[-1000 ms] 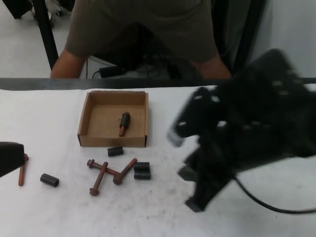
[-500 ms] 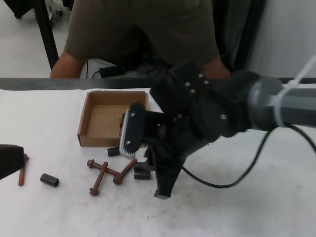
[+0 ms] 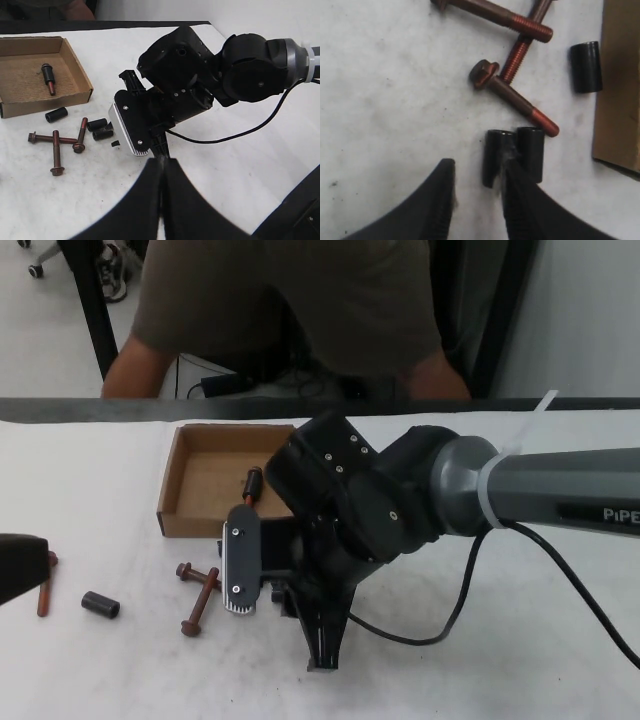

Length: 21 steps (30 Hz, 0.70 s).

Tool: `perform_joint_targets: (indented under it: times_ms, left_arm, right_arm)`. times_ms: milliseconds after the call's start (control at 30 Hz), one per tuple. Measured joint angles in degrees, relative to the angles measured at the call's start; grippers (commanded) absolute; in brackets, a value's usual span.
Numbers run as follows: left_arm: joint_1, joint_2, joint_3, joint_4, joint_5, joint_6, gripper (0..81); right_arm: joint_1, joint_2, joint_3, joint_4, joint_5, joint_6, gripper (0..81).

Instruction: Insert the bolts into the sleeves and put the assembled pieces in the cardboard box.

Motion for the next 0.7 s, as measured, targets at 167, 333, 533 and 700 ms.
perform_joint_targets:
  times_ms: [167,333,533,700]
  left_arm:
    - [0.0,0.0,0.0,0.0,0.0,0.0,0.8]
    - [0.0,0.0,0.0,0.0,0.0,0.0,0.8]
    - [0.0,0.0,0.0,0.0,0.0,0.0,0.8]
    - [0.0,0.0,0.0,0.0,0.0,0.0,0.8]
  right_arm:
    - [0.0,0.1,0.0,-0.9,0.5,-0.4,31.4]
    - [0.0,0.2,0.0,-1.7,1.8,-1.1,31.4]
    - [0.0,1.9,0.0,-3.6,3.0,-2.7,31.4]
    - [0.0,3.4,0.0,-4.5,3.0,-2.9,31.4]
